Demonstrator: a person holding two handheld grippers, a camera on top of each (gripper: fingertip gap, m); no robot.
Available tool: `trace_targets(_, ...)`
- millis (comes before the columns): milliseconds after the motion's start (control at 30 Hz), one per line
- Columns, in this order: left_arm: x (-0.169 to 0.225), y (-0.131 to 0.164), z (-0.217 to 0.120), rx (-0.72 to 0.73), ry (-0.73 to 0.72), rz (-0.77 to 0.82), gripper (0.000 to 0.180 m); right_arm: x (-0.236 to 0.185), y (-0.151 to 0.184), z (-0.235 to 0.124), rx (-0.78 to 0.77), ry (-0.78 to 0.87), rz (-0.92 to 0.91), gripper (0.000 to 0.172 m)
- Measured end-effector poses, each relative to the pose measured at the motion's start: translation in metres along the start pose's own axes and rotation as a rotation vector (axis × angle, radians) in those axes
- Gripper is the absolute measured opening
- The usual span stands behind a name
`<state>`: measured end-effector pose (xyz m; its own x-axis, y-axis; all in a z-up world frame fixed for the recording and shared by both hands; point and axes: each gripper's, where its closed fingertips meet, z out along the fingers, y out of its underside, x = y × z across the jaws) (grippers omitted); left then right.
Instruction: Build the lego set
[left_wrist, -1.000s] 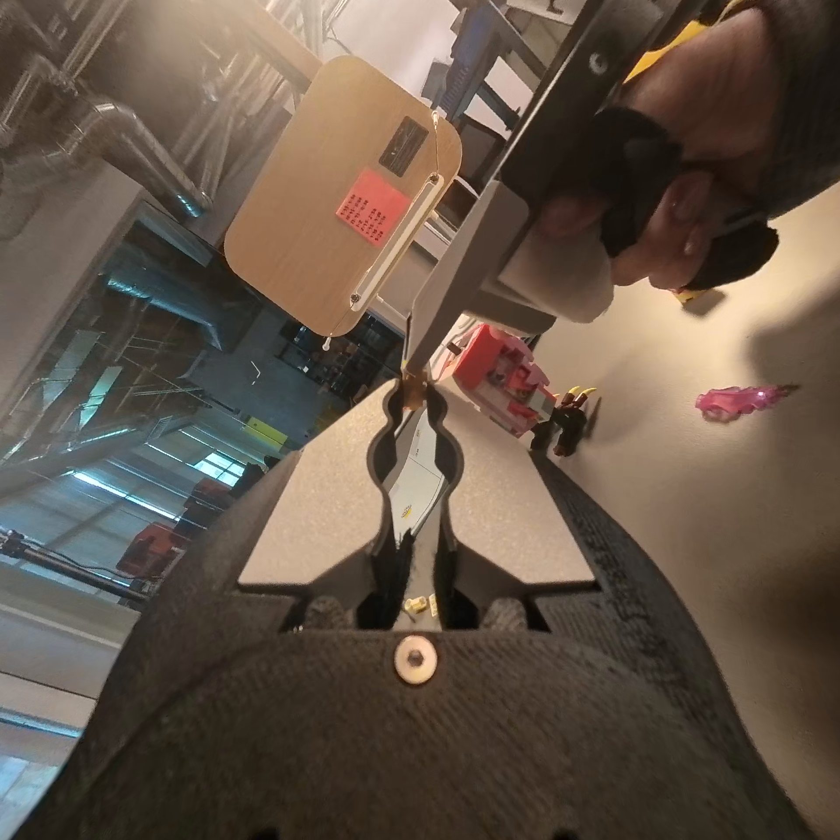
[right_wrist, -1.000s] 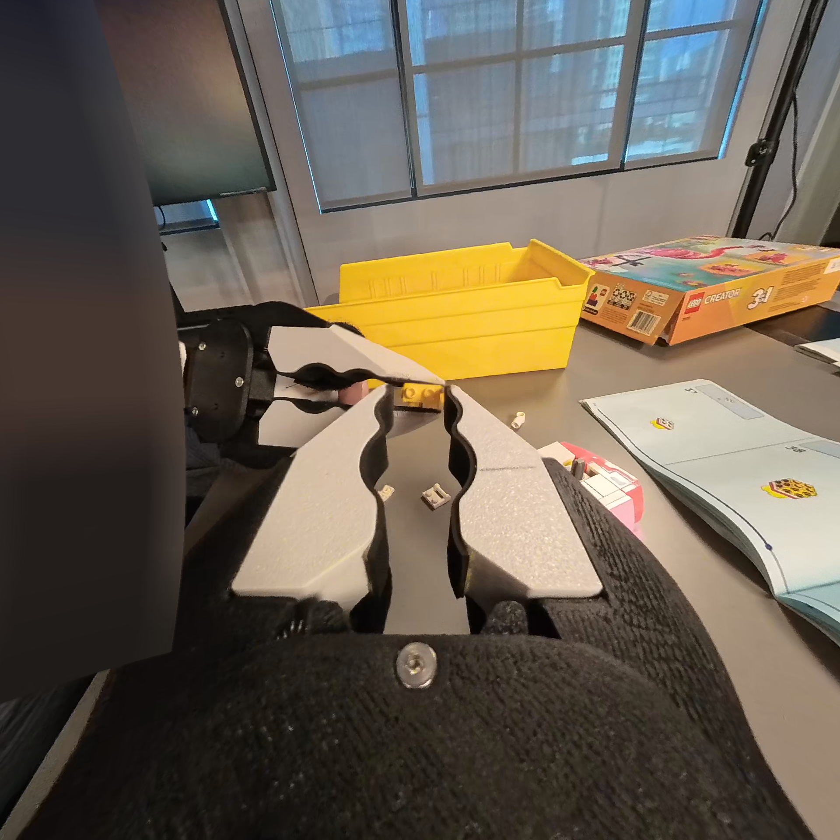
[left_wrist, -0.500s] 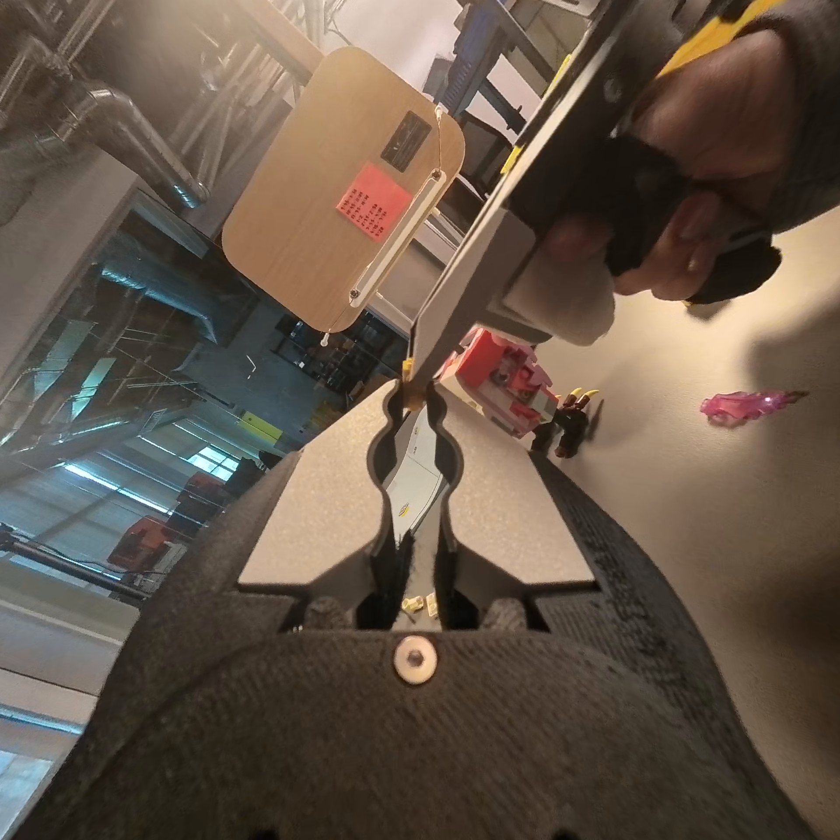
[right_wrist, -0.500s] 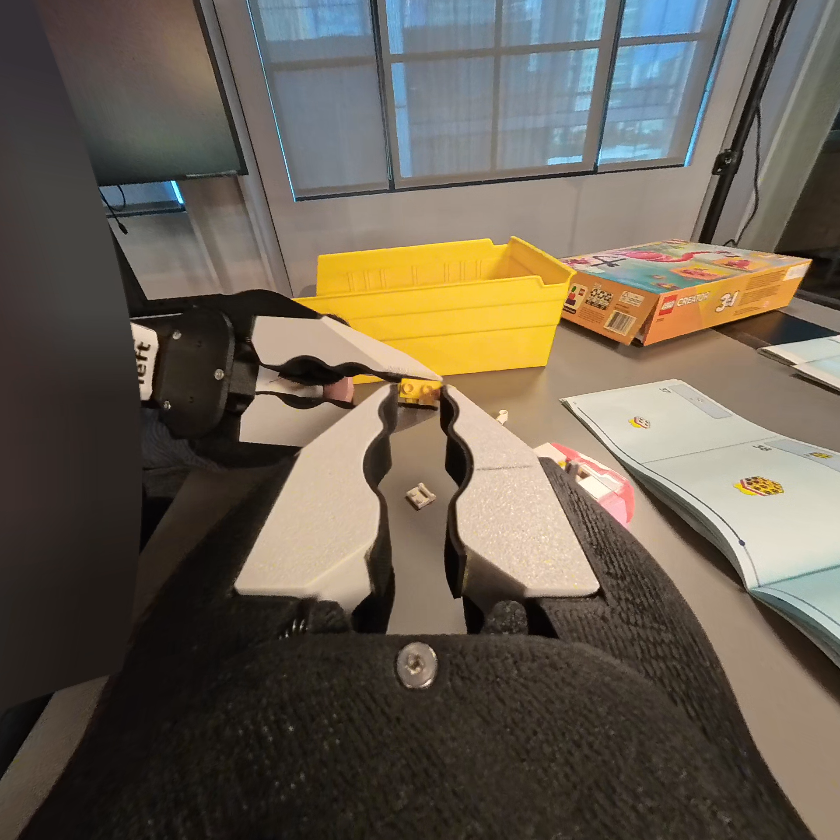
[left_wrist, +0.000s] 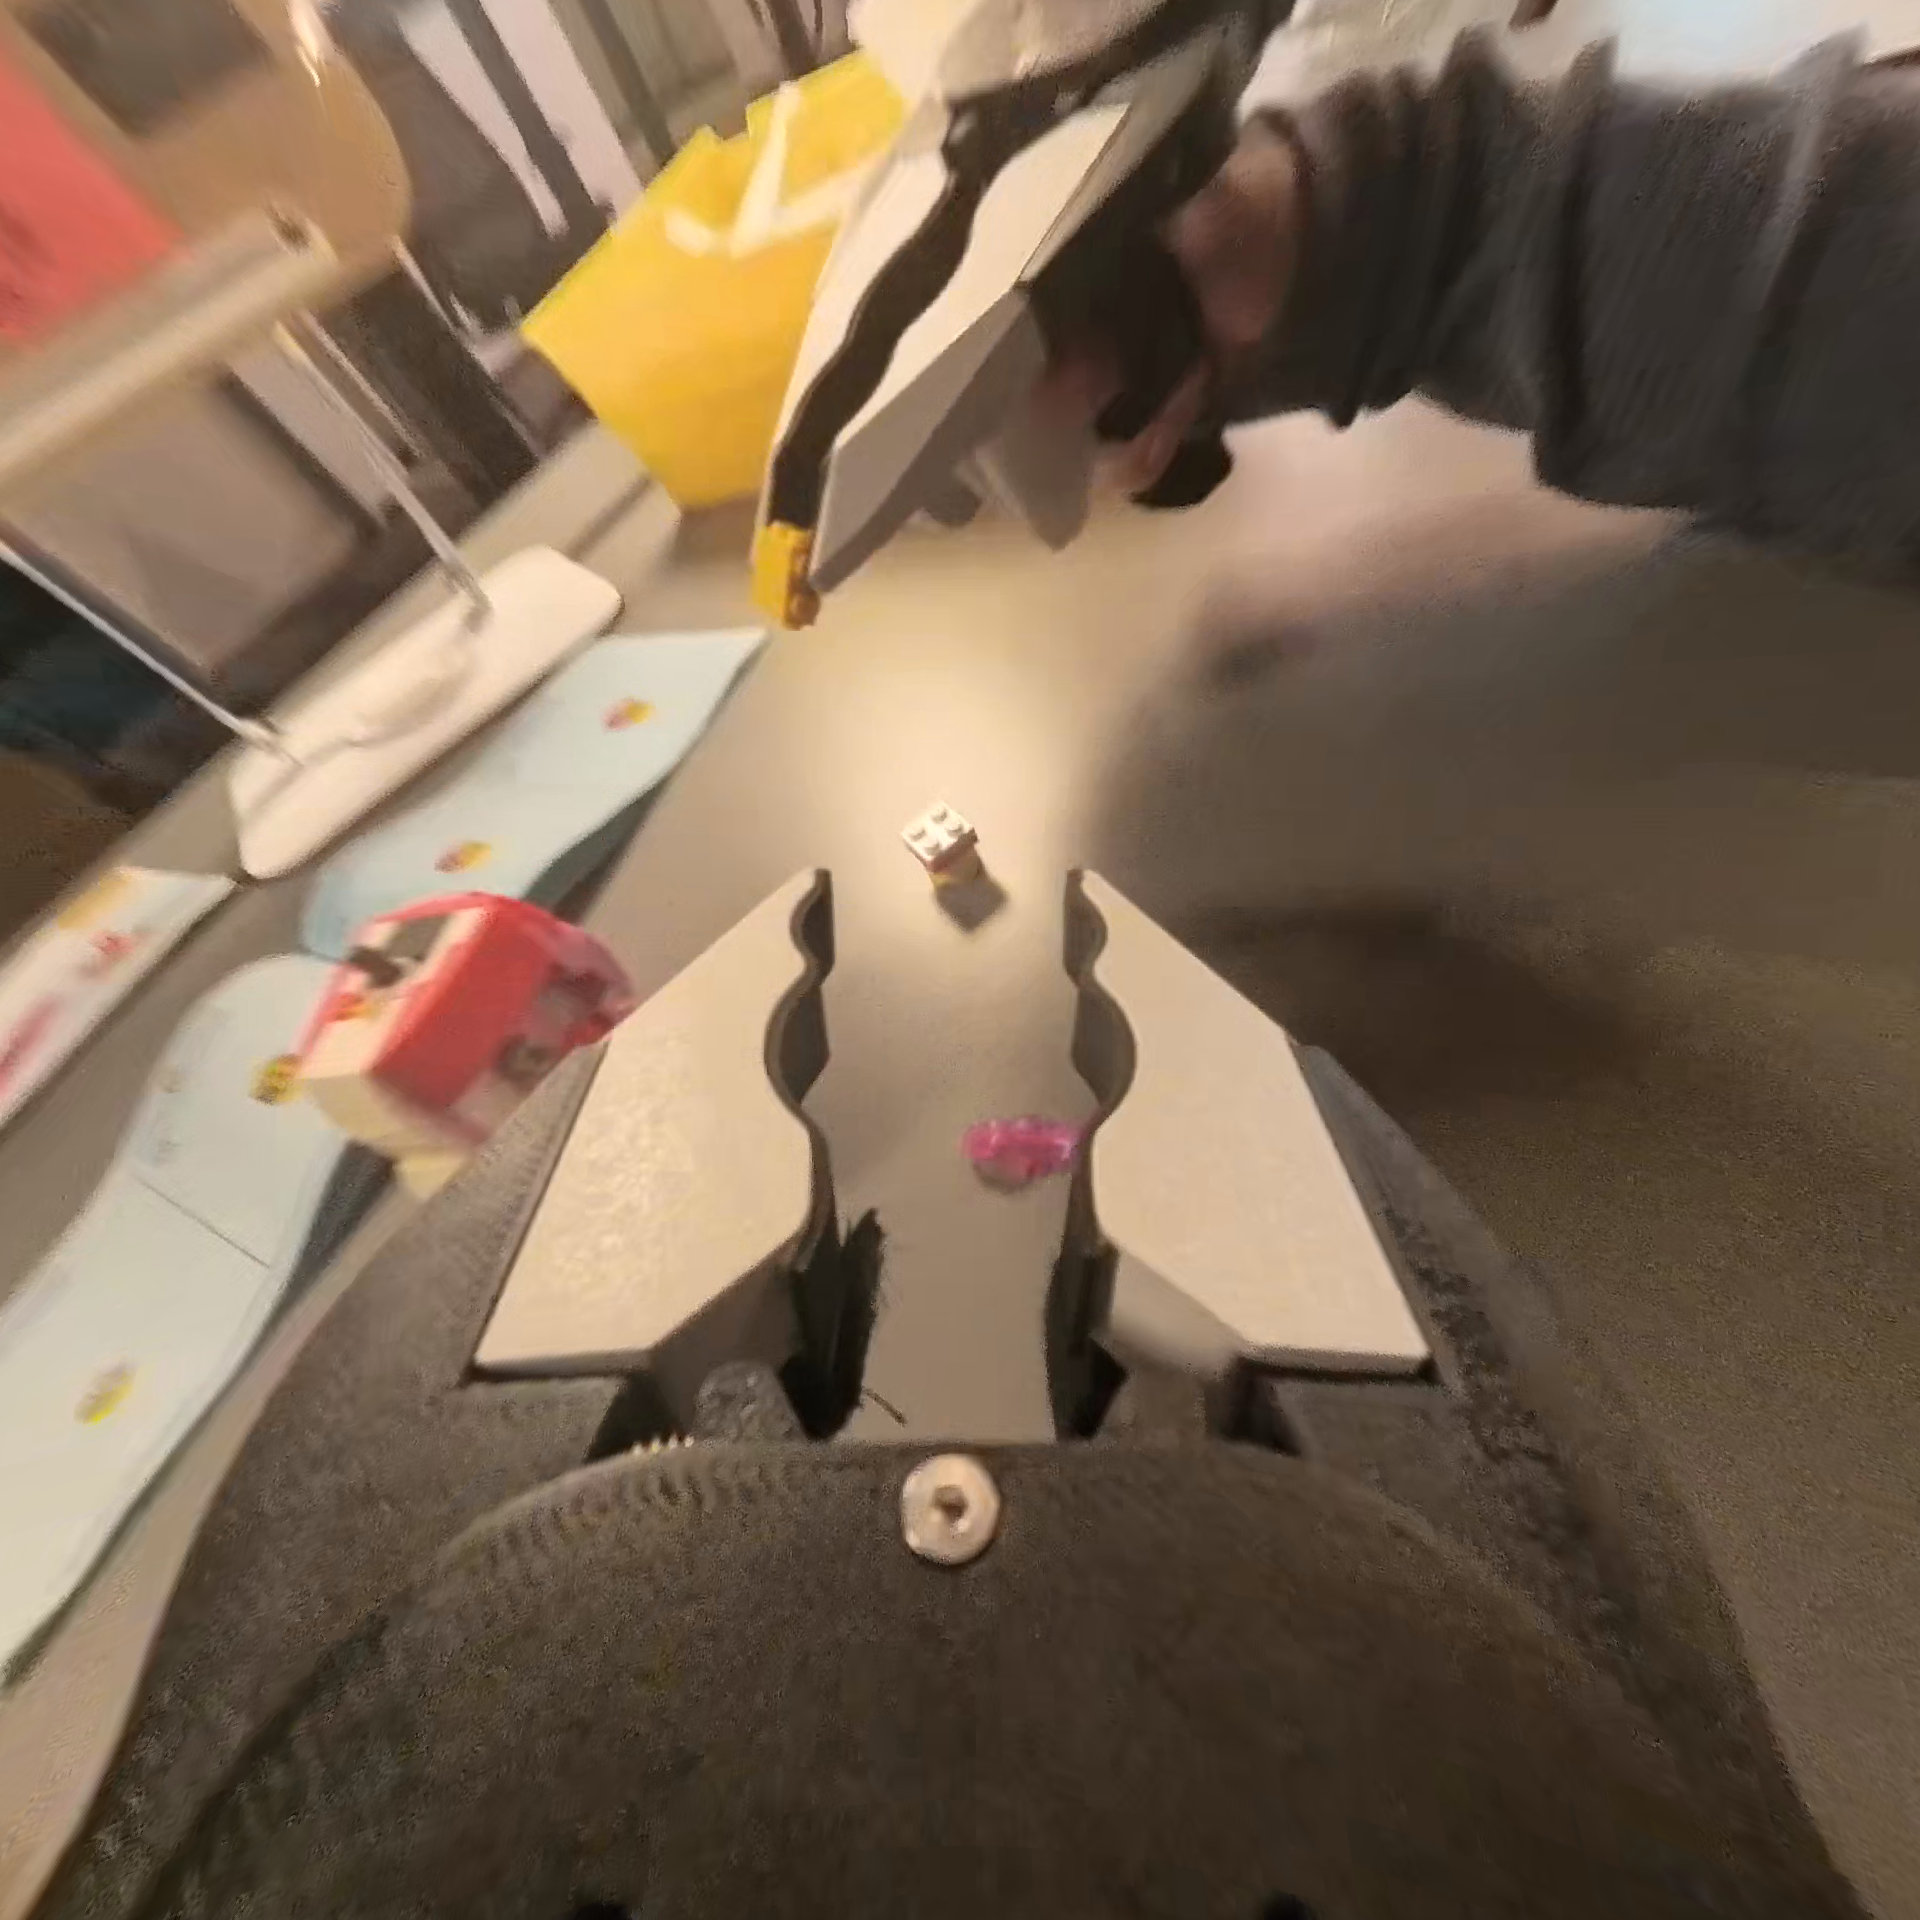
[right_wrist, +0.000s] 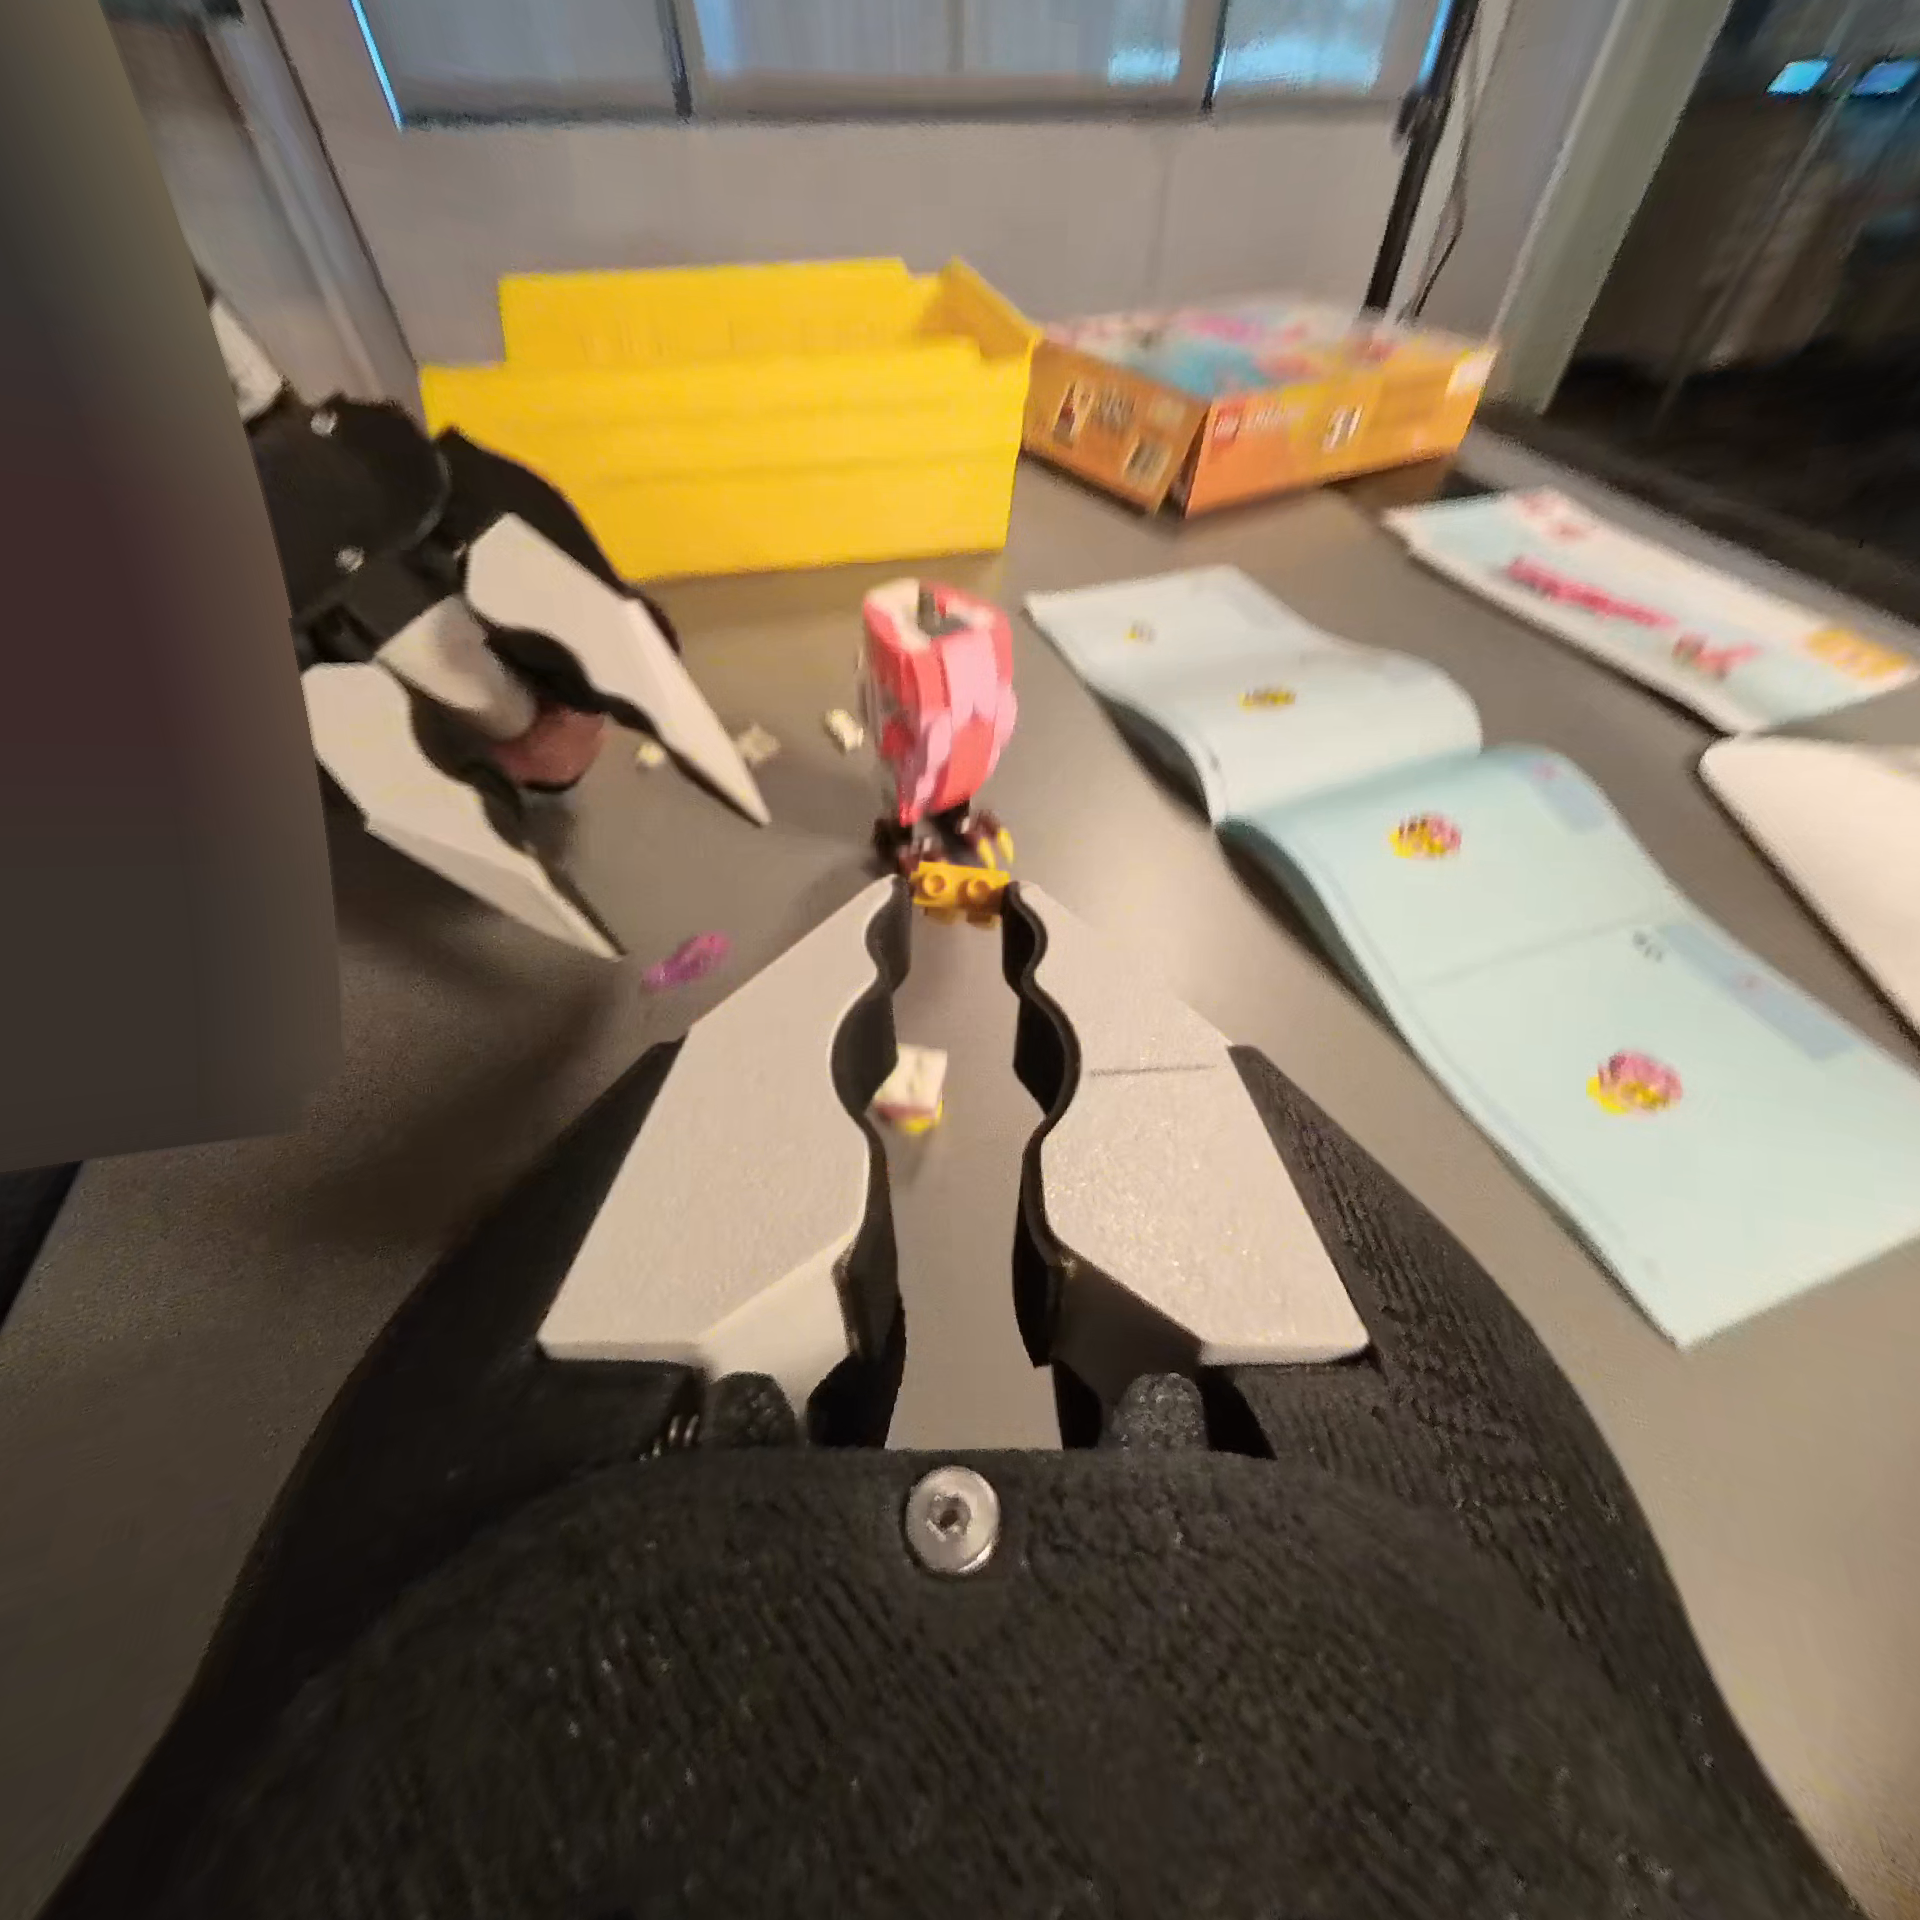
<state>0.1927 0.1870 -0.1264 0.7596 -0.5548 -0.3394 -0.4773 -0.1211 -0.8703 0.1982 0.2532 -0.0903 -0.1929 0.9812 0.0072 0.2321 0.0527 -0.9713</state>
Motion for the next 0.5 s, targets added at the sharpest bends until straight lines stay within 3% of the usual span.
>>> trace_targets(167, 0.009, 0.018, 0.039, -0.192, 0.08, -0.147, 0.044, -0.003, 0.033, -0.008, -0.146, -0.067, 0.054, 0.016)
trace_targets(267, 0.011, 0.023, 0.053, -0.251, 0.122, -0.176, 0.056, -0.007, 0.042, -0.008, -0.2, -0.092, 0.063, 0.016)
trace_targets(500, 0.012, 0.017, 0.074, -0.294, 0.216, -0.111, 0.064, -0.006, 0.053, -0.014, -0.253, -0.084, 0.079, 0.016)
